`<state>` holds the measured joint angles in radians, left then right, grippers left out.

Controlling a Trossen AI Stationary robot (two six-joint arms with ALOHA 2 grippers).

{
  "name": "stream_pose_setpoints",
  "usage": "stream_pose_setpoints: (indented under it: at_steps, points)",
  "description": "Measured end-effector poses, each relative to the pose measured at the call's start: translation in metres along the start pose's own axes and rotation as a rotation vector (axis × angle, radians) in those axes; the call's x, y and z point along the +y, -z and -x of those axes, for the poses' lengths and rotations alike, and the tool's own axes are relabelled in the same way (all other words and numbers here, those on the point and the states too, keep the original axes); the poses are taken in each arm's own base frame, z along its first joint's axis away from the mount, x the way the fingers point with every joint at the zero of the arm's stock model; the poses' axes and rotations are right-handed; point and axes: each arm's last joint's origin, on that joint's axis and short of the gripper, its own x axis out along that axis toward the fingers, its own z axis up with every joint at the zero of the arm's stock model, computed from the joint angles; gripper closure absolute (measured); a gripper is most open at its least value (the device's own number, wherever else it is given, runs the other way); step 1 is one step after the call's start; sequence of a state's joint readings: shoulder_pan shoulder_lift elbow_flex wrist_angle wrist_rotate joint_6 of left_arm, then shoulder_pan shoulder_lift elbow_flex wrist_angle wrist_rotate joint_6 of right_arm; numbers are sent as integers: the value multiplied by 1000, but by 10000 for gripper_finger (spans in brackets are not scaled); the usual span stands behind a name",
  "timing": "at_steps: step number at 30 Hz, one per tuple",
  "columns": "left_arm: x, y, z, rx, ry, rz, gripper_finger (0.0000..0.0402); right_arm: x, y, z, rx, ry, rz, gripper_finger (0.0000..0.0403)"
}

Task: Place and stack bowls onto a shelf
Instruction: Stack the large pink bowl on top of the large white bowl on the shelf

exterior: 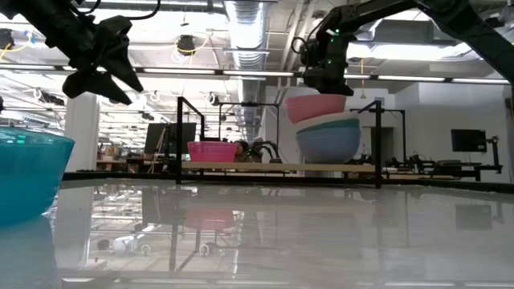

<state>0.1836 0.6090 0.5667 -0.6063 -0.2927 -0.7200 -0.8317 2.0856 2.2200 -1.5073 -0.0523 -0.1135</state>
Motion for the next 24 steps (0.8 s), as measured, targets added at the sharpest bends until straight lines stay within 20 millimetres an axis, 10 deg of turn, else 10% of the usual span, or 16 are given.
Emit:
stream_pose_setpoints:
  at_steps: [24]
  points:
    - [2,2,0,22,-21,-2,203,-1,12,-4,102,43,-24,379]
